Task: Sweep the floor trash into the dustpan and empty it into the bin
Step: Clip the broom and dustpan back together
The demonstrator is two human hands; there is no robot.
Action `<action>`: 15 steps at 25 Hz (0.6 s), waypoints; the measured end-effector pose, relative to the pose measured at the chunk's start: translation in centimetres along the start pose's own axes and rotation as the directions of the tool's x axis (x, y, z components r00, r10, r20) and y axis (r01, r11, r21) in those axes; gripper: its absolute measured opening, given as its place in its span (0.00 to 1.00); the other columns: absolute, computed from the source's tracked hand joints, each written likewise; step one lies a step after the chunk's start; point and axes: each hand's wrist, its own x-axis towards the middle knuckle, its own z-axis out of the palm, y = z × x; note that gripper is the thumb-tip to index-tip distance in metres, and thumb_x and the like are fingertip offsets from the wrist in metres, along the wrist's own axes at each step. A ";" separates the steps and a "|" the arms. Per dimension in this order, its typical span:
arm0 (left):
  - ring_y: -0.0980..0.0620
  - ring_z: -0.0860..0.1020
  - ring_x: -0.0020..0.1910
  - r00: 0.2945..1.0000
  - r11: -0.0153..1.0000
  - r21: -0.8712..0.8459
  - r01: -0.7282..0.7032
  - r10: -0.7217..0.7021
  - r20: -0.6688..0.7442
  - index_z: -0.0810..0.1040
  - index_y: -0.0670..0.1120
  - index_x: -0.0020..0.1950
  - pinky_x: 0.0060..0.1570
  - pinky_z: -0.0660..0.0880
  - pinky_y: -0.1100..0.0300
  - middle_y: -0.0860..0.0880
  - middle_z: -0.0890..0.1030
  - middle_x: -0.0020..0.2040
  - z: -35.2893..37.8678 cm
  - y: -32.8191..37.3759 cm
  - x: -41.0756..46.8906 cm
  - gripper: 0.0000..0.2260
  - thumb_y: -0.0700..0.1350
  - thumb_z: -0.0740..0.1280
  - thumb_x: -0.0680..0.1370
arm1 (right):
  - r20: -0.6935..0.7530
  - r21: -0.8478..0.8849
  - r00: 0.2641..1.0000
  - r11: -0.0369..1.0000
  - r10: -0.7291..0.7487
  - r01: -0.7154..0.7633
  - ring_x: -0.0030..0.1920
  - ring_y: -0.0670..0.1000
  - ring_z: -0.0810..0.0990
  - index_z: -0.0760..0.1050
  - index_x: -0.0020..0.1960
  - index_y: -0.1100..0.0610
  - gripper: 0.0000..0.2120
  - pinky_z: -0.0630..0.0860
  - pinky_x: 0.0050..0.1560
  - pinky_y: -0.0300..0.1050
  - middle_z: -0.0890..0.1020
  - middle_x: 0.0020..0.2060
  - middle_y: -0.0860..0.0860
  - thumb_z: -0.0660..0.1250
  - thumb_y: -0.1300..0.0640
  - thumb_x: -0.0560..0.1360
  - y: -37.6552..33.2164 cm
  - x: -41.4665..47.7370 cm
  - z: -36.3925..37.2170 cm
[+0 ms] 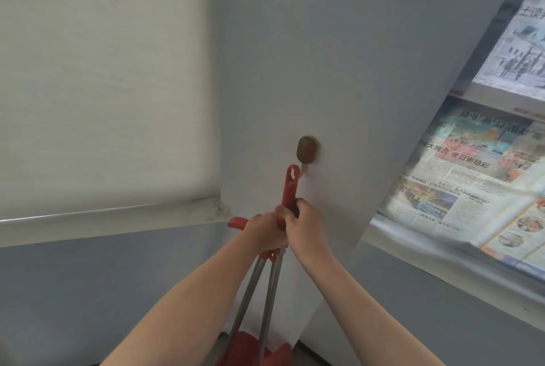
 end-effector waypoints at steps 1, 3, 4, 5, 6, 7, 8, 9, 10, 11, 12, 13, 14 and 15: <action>0.49 0.79 0.44 1.000 1.000 -0.006 -0.016 0.016 0.010 0.76 0.44 0.46 0.47 0.68 0.57 0.49 0.80 0.42 0.1 -0.3 0.6 0.09 0.45 0.59 0.80 | -0.017 -0.012 1.000 1.000 0.010 -0.010 0.43 0.47 0.76 0.78 0.53 0.55 0.08 0.69 0.46 0.38 0.79 0.41 0.46 0.65 0.53 0.78 0.1 0.3 0.2; 0.51 0.79 0.38 0.999 0.996 -0.081 -0.020 0.023 0.038 0.71 0.48 0.37 0.43 0.70 0.59 0.52 0.79 0.35 0.4 -0.4 1.6 0.11 0.45 0.59 0.79 | -0.045 -0.021 0.998 0.999 0.040 -0.041 0.44 0.48 0.77 0.78 0.52 0.55 0.07 0.69 0.46 0.39 0.79 0.41 0.46 0.64 0.53 0.78 0.7 0.6 0.5; 0.52 0.79 0.35 0.999 0.991 -0.133 -0.021 0.027 0.045 0.71 0.49 0.35 0.39 0.71 0.59 0.53 0.79 0.33 0.6 -0.4 2.0 0.12 0.45 0.59 0.79 | -0.053 -0.022 0.997 0.998 0.058 -0.059 0.44 0.48 0.77 0.77 0.51 0.54 0.07 0.69 0.46 0.39 0.79 0.41 0.47 0.64 0.53 0.78 1.0 0.8 0.5; 0.53 0.81 0.34 0.998 0.983 -0.183 -0.019 0.029 0.052 0.72 0.49 0.36 0.37 0.73 0.60 0.53 0.80 0.32 0.9 -0.5 2.5 0.12 0.46 0.59 0.79 | -0.053 -0.023 0.996 0.997 0.073 -0.074 0.44 0.49 0.77 0.76 0.49 0.54 0.06 0.69 0.46 0.40 0.79 0.41 0.47 0.64 0.52 0.79 1.3 1.0 0.5; 0.53 0.82 0.34 0.997 0.974 -0.228 -0.006 0.023 0.071 0.74 0.49 0.37 0.37 0.76 0.60 0.52 0.81 0.32 1.4 -0.6 3.0 0.11 0.46 0.59 0.78 | -0.042 -0.028 0.995 0.995 0.091 -0.092 0.43 0.49 0.77 0.75 0.48 0.53 0.05 0.69 0.46 0.40 0.79 0.40 0.47 0.64 0.52 0.79 1.5 1.1 0.6; 0.53 0.83 0.35 0.995 0.968 -0.251 0.004 0.021 0.096 0.75 0.49 0.38 0.39 0.78 0.59 0.52 0.82 0.33 1.9 -0.8 3.4 0.11 0.47 0.59 0.78 | -0.029 -0.037 0.994 0.994 0.106 -0.107 0.43 0.50 0.77 0.75 0.46 0.53 0.05 0.68 0.45 0.40 0.79 0.40 0.48 0.64 0.52 0.79 1.8 1.2 0.6; 0.53 0.84 0.36 0.993 0.970 -0.242 -0.001 0.029 0.114 0.75 0.49 0.39 0.41 0.79 0.59 0.52 0.82 0.34 2.3 -1.0 3.6 0.10 0.48 0.59 0.78 | -0.019 -0.044 0.993 0.992 0.115 -0.116 0.44 0.50 0.78 0.74 0.46 0.52 0.05 0.69 0.45 0.41 0.79 0.40 0.48 0.64 0.52 0.78 2.1 1.3 0.8; 0.53 0.83 0.39 0.992 0.979 -0.202 -0.019 0.043 0.115 0.74 0.49 0.40 0.43 0.77 0.59 0.53 0.81 0.34 2.5 -1.1 3.7 0.10 0.48 0.59 0.78 | -0.020 -0.042 0.993 0.992 0.120 -0.121 0.45 0.51 0.79 0.74 0.45 0.52 0.05 0.70 0.45 0.41 0.80 0.40 0.48 0.64 0.52 0.78 2.3 1.3 1.0; 0.53 0.83 0.41 0.994 0.987 -0.154 -0.041 0.056 0.093 0.74 0.49 0.42 0.47 0.75 0.58 0.54 0.80 0.35 2.7 -1.2 3.8 0.09 0.49 0.58 0.78 | -0.028 -0.032 0.992 0.992 0.124 -0.125 0.47 0.52 0.80 0.75 0.46 0.52 0.06 0.71 0.46 0.42 0.80 0.41 0.48 0.64 0.51 0.78 2.4 1.3 1.2; 0.52 0.81 0.43 0.997 0.993 -0.104 -0.058 0.064 0.053 0.74 0.49 0.44 0.51 0.72 0.55 0.53 0.80 0.37 2.7 -1.2 3.8 0.08 0.49 0.58 0.79 | -0.030 -0.020 0.992 0.992 0.122 -0.123 0.48 0.52 0.80 0.76 0.48 0.53 0.07 0.72 0.47 0.43 0.81 0.43 0.48 0.63 0.50 0.78 2.4 1.2 1.3; 0.51 0.80 0.45 0.998 0.996 -0.062 -0.067 0.068 0.016 0.75 0.49 0.48 0.54 0.69 0.53 0.52 0.80 0.40 2.7 -1.1 3.6 0.09 0.50 0.57 0.79 | -0.021 -0.013 0.992 0.992 0.123 -0.123 0.49 0.51 0.80 0.77 0.51 0.54 0.09 0.74 0.49 0.42 0.82 0.45 0.49 0.63 0.50 0.79 2.4 1.1 1.3; 0.50 0.79 0.47 0.997 0.997 -0.030 -0.068 0.067 -0.023 0.75 0.48 0.50 0.57 0.68 0.52 0.52 0.81 0.42 2.7 -0.8 3.2 0.10 0.50 0.57 0.80 | -0.005 -0.006 0.992 0.992 0.128 -0.128 0.50 0.50 0.80 0.78 0.54 0.54 0.11 0.74 0.51 0.42 0.82 0.47 0.49 0.63 0.49 0.79 2.4 1.0 1.2; 0.50 0.78 0.49 0.998 0.999 -0.007 -0.049 0.049 -0.049 0.76 0.47 0.52 0.60 0.66 0.52 0.51 0.80 0.43 2.8 -0.7 2.9 0.11 0.50 0.57 0.80 | 0.016 -0.005 0.991 0.991 0.133 -0.133 0.50 0.50 0.80 0.77 0.57 0.55 0.13 0.75 0.51 0.41 0.81 0.48 0.49 0.62 0.49 0.79 2.4 0.8 1.0; 0.50 0.77 0.50 0.997 1.000 -0.001 -0.024 0.023 -0.070 0.76 0.48 0.52 0.64 0.63 0.51 0.52 0.79 0.42 3.0 -0.5 2.5 0.11 0.51 0.57 0.79 | 0.034 -0.009 0.991 0.991 0.132 -0.132 0.50 0.49 0.79 0.77 0.59 0.55 0.14 0.74 0.49 0.40 0.81 0.48 0.49 0.61 0.50 0.80 2.3 0.5 0.6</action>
